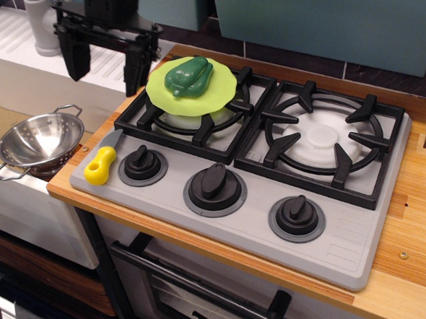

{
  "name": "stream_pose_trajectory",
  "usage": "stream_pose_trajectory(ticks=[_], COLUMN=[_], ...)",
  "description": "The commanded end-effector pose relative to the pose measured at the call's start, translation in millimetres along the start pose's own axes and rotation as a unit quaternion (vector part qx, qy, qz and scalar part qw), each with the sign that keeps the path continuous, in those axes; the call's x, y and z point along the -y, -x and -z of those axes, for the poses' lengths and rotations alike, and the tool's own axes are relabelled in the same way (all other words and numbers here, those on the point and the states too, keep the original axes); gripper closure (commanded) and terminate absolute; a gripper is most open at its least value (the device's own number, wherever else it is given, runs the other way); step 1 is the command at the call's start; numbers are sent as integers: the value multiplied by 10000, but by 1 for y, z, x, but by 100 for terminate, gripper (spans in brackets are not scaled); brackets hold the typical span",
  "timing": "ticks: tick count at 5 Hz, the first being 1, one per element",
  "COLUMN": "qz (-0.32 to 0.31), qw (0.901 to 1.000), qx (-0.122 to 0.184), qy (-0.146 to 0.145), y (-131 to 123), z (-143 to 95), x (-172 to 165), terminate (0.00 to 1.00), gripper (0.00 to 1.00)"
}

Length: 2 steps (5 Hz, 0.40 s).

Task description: End effector transition from object to object

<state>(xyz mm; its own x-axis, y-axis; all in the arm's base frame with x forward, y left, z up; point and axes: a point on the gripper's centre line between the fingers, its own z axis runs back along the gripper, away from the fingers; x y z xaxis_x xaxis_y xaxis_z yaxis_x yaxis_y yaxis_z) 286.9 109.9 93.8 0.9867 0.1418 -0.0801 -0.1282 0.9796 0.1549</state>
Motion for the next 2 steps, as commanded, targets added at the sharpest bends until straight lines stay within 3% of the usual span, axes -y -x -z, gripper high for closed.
stream_pose_trajectory(ticks=[1, 2], qz=[16, -9], qw=[9990, 9983], qx=[415, 542], qy=[-136, -218], y=[-2, 6], z=[11, 24], x=[-14, -18], terminate=[0, 0], gripper=[0, 0])
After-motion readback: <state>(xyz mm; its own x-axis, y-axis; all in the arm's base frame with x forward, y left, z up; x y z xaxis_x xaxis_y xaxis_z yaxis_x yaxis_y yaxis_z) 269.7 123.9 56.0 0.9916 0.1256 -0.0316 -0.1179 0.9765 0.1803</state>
